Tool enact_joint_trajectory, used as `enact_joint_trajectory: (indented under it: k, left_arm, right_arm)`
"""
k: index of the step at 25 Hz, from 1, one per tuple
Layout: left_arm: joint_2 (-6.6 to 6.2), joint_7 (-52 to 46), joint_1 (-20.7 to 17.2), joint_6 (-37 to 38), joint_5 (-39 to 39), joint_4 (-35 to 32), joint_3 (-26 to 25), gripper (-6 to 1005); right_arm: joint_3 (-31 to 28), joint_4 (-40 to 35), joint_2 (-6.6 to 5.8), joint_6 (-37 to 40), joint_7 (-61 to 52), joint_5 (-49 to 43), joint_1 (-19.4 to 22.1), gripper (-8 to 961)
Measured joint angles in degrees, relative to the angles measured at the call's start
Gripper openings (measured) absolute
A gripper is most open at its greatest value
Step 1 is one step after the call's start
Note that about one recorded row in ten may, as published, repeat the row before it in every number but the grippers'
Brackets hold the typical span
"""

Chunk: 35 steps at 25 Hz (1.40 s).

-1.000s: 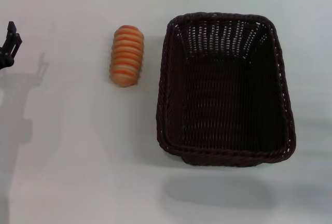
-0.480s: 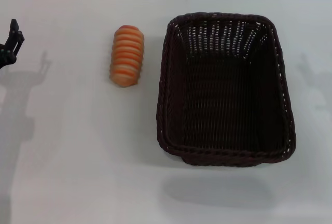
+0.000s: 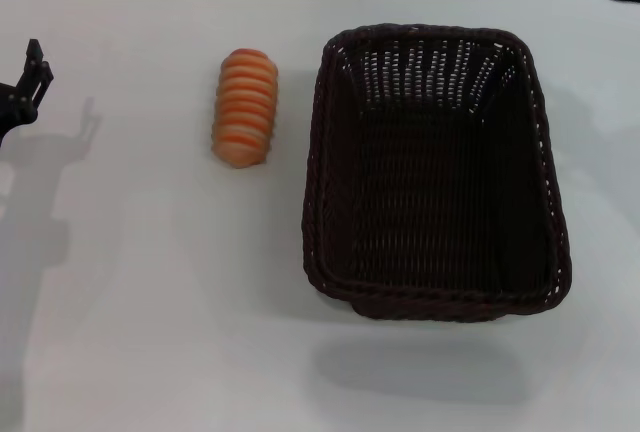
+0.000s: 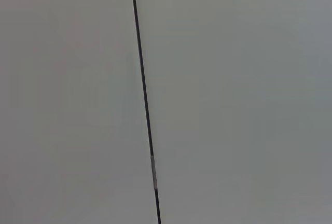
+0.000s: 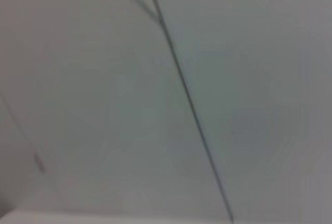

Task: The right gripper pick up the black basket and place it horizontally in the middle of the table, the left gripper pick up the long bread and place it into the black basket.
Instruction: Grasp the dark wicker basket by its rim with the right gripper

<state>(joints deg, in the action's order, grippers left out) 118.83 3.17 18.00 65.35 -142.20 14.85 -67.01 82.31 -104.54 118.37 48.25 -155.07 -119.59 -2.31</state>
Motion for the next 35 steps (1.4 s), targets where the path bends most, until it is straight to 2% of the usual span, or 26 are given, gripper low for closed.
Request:
enact_joint_trajectory:
  k: [1,2,4,6,9,11,16,23,35]
  left_arm:
    - [0.00,-0.04,0.12,-0.54,-0.03,0.00,-0.01,862]
    - [-0.01,-0.11,0.16,-0.80,-0.01,-0.04,-0.12,862]
    - [-0.04,-0.18,0.17,-1.25,-0.01,-0.21,-0.36,862]
    - [-0.05,-0.18,0.58,-1.75,0.01,-0.64,-0.75,862]
    - [-0.07,-0.37,0.77,-1.79,-0.01,-0.67,-0.71,861]
    - [-0.10,-0.52,0.78,-1.81,0.00,-0.74,-1.01,861]
    - [-0.12,-0.52,1.09,-1.81,-0.01,-0.63,-0.78,861]
    - [-0.11,-0.36,1.69,-1.81,0.00,-0.75,-0.74,860]
    - [-0.09,-0.27,1.63,-1.80,0.00,-0.80,-1.00,859]
  right_arm:
    - [-3.03,-0.87,0.49,6.11,-1.34,-0.50,-0.78,837]
    - [-5.22,-1.37,0.39,10.61,-2.80,-0.94,-1.58,837]
    - [-8.17,-0.61,-0.64,17.31,-5.84,-1.17,-3.51,836]
    - [-12.50,0.14,-0.82,23.44,-6.96,-2.46,-5.27,836]
    - [-18.62,0.67,-0.02,32.34,-7.35,-6.13,-7.96,836]
    - [-20.56,3.41,0.38,35.92,-7.38,-7.88,-9.75,836]
    - [-18.07,8.67,0.53,35.61,-6.40,-8.20,-11.66,835]
    - [-15.06,20.86,0.47,31.62,-3.66,-8.63,-16.16,806]
    - [-14.47,30.60,0.37,29.57,2.23,-11.46,-21.47,738]
